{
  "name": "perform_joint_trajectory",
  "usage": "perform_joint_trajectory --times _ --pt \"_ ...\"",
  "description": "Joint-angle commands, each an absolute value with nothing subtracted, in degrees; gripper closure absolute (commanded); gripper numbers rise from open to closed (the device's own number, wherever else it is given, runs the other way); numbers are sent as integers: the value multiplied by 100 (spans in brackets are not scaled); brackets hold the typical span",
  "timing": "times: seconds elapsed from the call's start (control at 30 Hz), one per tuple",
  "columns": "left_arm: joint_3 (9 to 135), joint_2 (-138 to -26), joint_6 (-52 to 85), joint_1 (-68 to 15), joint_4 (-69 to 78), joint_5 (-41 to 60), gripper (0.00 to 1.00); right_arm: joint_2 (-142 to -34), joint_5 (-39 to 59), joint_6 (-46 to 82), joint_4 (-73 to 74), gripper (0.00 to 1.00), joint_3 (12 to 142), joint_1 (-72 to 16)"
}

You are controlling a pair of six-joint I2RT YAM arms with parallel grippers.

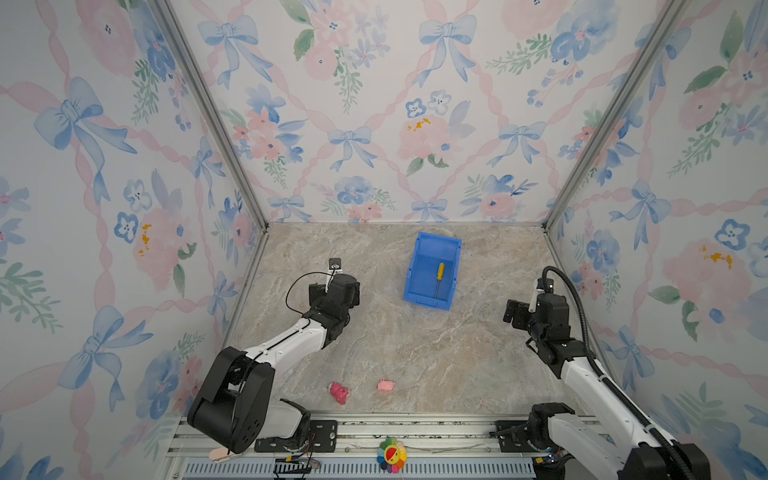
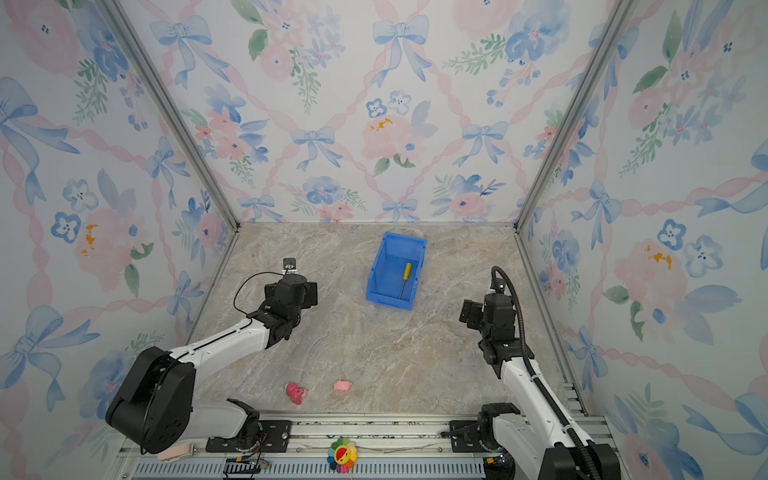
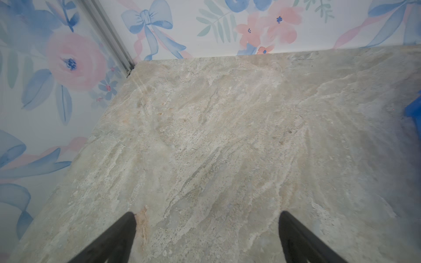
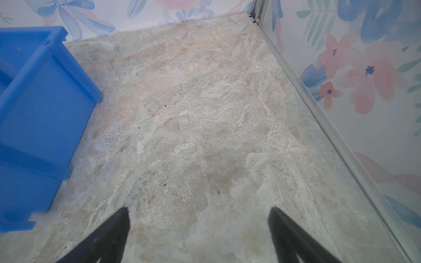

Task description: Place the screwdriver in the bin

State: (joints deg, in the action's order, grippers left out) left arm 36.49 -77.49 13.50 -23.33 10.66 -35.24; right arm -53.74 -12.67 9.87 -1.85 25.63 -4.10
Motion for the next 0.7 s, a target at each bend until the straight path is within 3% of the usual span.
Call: perform_joint_trajectory --times 0.0,0.27,0.37,0.67 --pt "3055 -7538 782 -2098 2011 -3730 2 -5481 -1451 643 375 3 2299 -358" --pt "2148 -7268 285 -1420 2998 -3086 2 -5780 -1482 640 1316 3 1881 -369" --pt "1456 -7136 334 -1109 4061 -2572 2 -6074 -1769 639 1782 3 1901 -369" --pt "1209 -7340 195 -510 5285 -1352 2 -7331 -2003 663 2923 3 2334 -262"
